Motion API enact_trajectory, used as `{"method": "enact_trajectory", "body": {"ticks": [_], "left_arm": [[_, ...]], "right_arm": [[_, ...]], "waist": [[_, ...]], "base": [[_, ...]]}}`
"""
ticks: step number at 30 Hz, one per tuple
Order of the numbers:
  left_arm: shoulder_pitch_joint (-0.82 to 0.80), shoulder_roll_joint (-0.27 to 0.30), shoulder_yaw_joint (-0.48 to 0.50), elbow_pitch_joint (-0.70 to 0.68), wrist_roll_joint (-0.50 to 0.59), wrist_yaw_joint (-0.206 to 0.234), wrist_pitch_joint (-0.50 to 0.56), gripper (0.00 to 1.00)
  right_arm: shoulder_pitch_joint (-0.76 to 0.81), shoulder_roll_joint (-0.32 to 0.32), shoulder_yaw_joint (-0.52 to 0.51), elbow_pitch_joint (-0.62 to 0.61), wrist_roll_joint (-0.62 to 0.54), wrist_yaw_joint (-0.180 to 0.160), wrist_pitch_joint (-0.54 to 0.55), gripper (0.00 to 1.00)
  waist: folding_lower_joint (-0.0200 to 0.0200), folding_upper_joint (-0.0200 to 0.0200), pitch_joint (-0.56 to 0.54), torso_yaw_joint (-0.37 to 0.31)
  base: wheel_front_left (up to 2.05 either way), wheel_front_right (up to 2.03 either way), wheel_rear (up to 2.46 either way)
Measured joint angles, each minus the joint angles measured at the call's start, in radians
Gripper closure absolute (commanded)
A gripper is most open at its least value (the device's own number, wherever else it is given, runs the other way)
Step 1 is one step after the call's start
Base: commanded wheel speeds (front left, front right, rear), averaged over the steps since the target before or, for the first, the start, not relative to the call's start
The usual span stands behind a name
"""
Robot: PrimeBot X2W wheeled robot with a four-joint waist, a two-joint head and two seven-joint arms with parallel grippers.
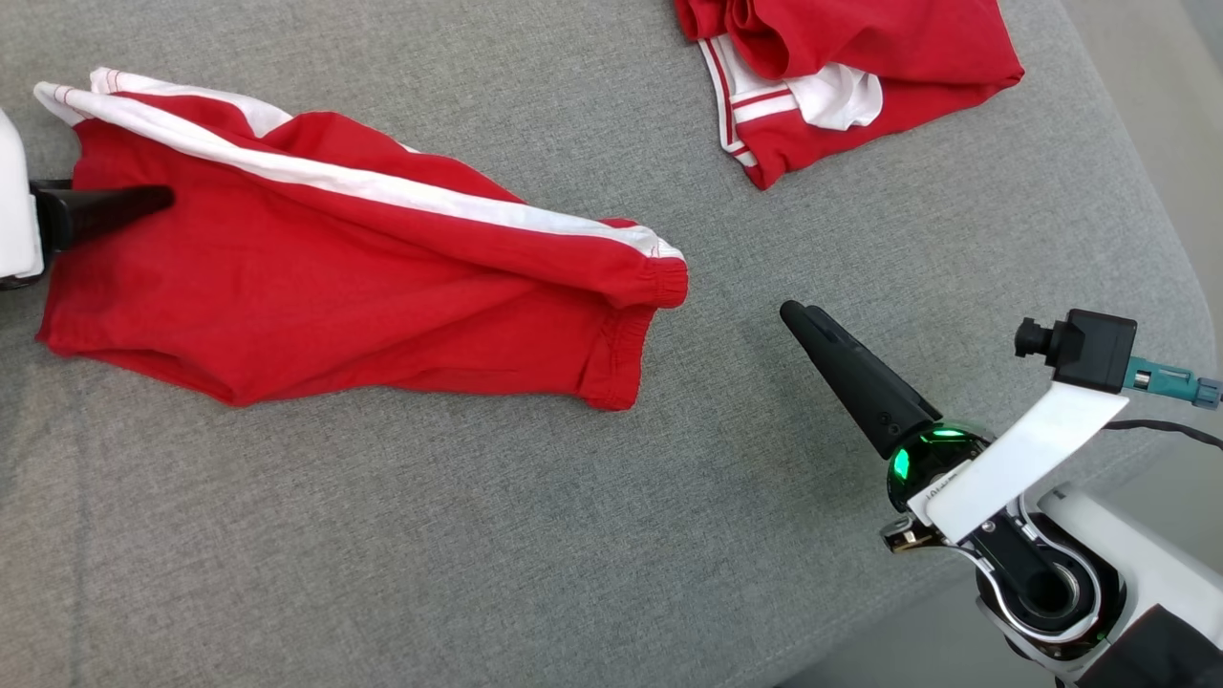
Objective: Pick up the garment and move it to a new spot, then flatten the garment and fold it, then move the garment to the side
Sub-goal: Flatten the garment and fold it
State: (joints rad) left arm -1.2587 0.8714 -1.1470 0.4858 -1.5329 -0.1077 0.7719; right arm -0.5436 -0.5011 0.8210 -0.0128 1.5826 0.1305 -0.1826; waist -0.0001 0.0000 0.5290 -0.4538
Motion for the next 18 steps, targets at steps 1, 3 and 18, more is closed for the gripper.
{"method": "enact_trajectory", "body": {"ticks": [1,3,18], "left_arm": [[0.000,-0.002,-0.001,-0.002,-0.003,-0.001,0.004,0.00],[0.001,-0.005,-0.001,-0.008,-0.014,-0.001,0.025,0.00],[0.080,-0.030,-0.008,-0.048,-0.075,-0.002,0.046,1.00]], "right_arm": [[0.000,0.000,0.000,0.001,0.000,0.000,-0.002,0.00],[0.001,0.002,-0.001,0.004,-0.002,0.000,-0.003,0.00],[0.000,-0.012,0.000,0.042,-0.007,0.000,0.025,0.00]], "waist": [[0.0000,0.0000,0.000,0.000],[0.0000,0.0000,0.000,0.002],[0.0001,0.0000,-0.086,0.098]], "base": [[0.00,0.00,0.00],[0.00,0.00,0.00],[0.00,0.00,0.00]]}}
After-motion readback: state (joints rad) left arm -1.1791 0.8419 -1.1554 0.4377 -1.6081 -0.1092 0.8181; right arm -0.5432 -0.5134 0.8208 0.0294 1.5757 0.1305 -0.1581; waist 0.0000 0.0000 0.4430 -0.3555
